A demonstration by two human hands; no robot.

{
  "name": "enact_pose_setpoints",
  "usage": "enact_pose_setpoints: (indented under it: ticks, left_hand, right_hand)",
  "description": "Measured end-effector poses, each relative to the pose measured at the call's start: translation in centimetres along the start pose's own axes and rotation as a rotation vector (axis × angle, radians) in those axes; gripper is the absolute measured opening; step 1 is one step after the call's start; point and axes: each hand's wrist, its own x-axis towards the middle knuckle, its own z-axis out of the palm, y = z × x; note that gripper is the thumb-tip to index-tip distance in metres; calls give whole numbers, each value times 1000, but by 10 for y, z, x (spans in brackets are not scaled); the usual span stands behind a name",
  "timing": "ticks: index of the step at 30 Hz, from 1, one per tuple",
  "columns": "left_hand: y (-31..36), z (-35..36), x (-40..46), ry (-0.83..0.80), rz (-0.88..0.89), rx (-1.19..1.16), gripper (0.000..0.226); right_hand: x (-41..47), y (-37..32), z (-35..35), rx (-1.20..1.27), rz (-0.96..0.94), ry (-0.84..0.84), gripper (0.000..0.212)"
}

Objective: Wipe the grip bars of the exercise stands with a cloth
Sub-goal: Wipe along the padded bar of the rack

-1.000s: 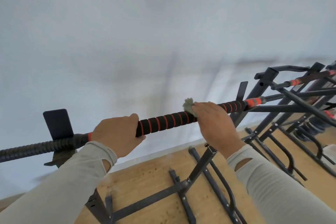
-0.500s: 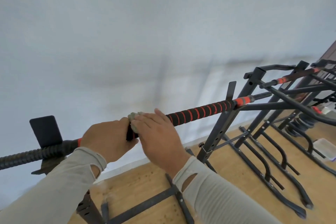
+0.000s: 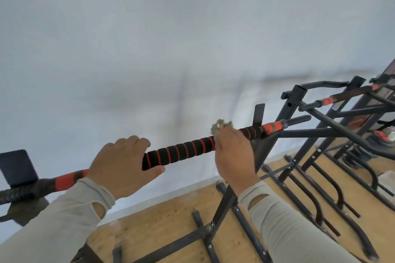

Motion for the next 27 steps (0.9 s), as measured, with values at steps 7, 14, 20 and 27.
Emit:
enact_pose_setpoints:
  ticks: [7,14,20,27]
  left_hand:
    - [15,13,5,107,-26,-36,44]
    - [21,5,6,18,-112,-38,39]
    - [27,-4,5,-40,-147,-29,36]
    - [31,-10,4,-73,-185,-76,34]
  right_hand:
    - [-8,-21,26,153,-399,34,32]
    - [14,147,-10,-71,-54,34,40]
    - [0,57,8,79,-2,150,23]
    - [17,35,-3,29,-346,-91,52]
